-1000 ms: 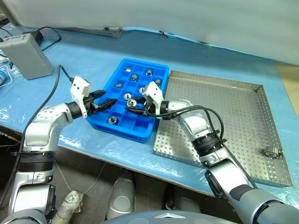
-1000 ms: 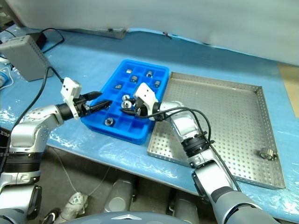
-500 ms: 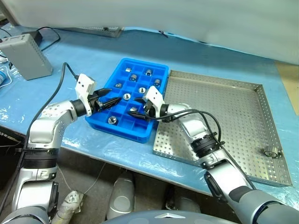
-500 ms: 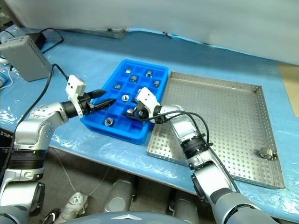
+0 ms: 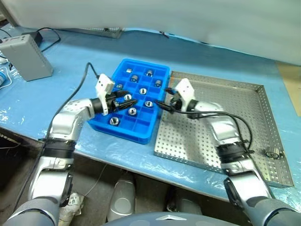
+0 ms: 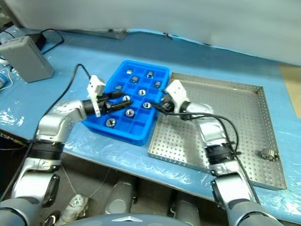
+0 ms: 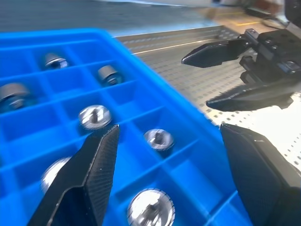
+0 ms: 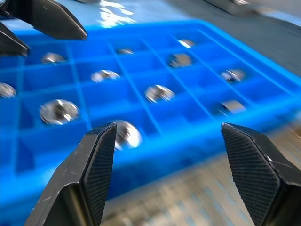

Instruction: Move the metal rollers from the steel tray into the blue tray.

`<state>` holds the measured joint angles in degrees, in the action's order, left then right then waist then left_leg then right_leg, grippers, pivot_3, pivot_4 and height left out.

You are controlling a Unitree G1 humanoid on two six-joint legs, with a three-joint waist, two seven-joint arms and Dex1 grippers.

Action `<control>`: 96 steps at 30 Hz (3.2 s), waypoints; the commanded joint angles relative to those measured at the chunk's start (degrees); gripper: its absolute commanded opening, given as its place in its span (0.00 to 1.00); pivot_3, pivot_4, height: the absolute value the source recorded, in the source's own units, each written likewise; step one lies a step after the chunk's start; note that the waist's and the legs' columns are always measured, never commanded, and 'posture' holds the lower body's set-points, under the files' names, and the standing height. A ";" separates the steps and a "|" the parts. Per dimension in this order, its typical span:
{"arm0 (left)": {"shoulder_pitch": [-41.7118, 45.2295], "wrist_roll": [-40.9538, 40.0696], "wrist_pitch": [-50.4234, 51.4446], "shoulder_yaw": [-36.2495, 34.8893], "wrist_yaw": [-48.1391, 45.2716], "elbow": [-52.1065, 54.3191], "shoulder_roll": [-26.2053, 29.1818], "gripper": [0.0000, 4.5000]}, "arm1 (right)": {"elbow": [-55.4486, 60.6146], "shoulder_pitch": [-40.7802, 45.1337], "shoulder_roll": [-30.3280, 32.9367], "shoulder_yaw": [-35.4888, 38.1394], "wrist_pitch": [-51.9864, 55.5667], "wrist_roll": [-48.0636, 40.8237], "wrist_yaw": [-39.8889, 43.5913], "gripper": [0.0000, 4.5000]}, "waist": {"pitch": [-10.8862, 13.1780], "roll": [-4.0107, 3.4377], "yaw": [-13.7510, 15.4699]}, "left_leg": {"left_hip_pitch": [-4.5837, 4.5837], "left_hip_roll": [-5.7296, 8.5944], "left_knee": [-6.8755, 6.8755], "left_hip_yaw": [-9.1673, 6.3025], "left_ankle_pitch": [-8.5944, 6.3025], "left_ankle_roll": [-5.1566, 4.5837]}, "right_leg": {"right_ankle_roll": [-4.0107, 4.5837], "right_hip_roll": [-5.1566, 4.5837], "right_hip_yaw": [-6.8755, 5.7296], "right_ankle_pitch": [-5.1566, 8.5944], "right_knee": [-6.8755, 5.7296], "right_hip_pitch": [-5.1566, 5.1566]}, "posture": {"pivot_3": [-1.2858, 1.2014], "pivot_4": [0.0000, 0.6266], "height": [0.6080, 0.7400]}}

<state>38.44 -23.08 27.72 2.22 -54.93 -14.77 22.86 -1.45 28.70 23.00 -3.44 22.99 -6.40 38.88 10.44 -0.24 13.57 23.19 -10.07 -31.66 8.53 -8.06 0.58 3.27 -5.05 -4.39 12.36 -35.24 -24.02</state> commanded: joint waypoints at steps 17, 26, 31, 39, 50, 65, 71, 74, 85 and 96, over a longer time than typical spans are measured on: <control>10.97 4.83 -12.00 5.15 -10.32 -19.01 -13.55 0.80 | 26.54 -26.25 19.23 27.95 14.71 -5.41 -3.59 0.82 | -0.04 -0.06 -7.68 | -0.10 0.14 -0.11 0.11 -0.33 -0.68 | -0.17 -0.01 0.00 -0.11 0.55 0.35 | 0.47 0.24 1.00; 10.21 5.48 -12.34 4.60 -10.45 -19.22 -14.35 0.80 | 17.96 -36.62 39.28 33.84 4.92 -4.38 16.03 0.82 | -0.04 -0.08 -8.00 | -0.54 0.17 -0.49 0.12 -0.54 -0.93 | -0.75 -0.10 -0.06 0.06 0.83 1.12 | 0.48 0.24 1.00; 9.62 5.40 -12.34 4.33 -9.75 -18.60 -14.46 0.80 | 5.39 -32.08 45.41 27.22 -3.56 -2.74 21.41 0.82 | -0.03 -0.06 -8.24 | -0.57 0.16 -0.60 0.11 -0.61 -1.07 | -0.80 -0.12 -0.09 0.03 0.90 1.25 | 0.49 0.24 1.00; 7.20 5.05 -10.70 4.03 -8.58 -14.52 -13.64 0.80 | -11.39 -21.06 43.16 13.79 -11.97 1.68 22.73 0.82 | -0.06 -0.12 -7.96 | -0.30 0.14 -0.68 0.11 -0.62 -1.44 | -0.39 -0.14 -0.20 -0.20 0.92 1.13 | 0.52 0.24 1.00; 4.83 4.50 -7.98 3.99 -6.89 -10.07 -12.56 0.80 | -22.97 -19.18 46.20 10.04 -17.95 4.63 26.94 0.82 | -0.07 -0.19 -7.76 | 0.00 0.14 -1.27 0.17 -0.83 -1.76 | -0.38 -0.30 -0.20 -0.20 0.74 1.04 | 0.52 0.24 1.00; 5.66 4.50 -6.74 4.54 -7.33 -9.77 -13.02 0.80 | -22.69 -22.97 43.17 8.00 -19.12 5.64 24.01 0.82 | -0.05 -0.15 -7.39 | -0.11 0.16 -1.35 0.14 -0.90 -1.72 | -0.39 -0.31 -0.19 -0.19 0.78 1.28 | 0.51 0.24 1.00; 5.80 4.65 -6.64 4.71 -7.46 -9.59 -13.28 0.80 | -23.65 -26.17 45.03 7.33 -21.92 7.79 23.25 0.73 | -0.05 -0.14 -6.62 | -0.11 0.17 -1.35 0.14 -0.96 -1.78 | -0.39 -0.33 -0.18 -0.19 0.93 1.38 | 0.51 0.24 1.00; 5.92 4.69 -6.64 4.66 -7.46 -9.72 -13.21 0.80 | -22.78 -26.58 44.83 7.74 -20.79 7.09 23.74 0.55 | -0.05 -0.15 -6.18 | -0.09 0.18 -1.32 0.15 -1.00 -1.81 | -0.39 -0.33 -0.18 -0.19 1.07 1.46 | 0.51 0.24 1.00; 5.96 4.80 -6.58 4.71 -7.53 -9.53 -12.82 0.80 | -19.60 -25.79 43.98 8.72 -17.66 4.63 26.30 0.26 | -0.05 -0.14 -6.47 | -0.11 0.22 -1.30 0.19 -1.16 -2.19 | -0.38 -0.36 -0.17 -0.20 1.59 1.72 | 0.51 0.24 1.00; 6.57 4.64 -7.03 4.37 -7.74 -9.81 -12.25 0.80 | -5.62 -22.67 40.81 13.35 -7.58 -1.68 23.39 0.26 | -0.05 -0.31 -7.22 | -0.09 0.17 -0.97 0.24 -1.08 -2.10 | -0.40 -0.32 -0.18 -0.20 1.56 1.42 | 0.52 0.24 1.00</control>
<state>43.84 -17.81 21.24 6.96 -62.10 -26.36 10.41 -10.41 4.27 63.53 6.03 13.43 -5.59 62.90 10.39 -0.54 6.35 23.13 -9.89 -32.58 8.78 -9.12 -1.49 2.88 -5.37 -4.57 12.16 -33.69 -22.64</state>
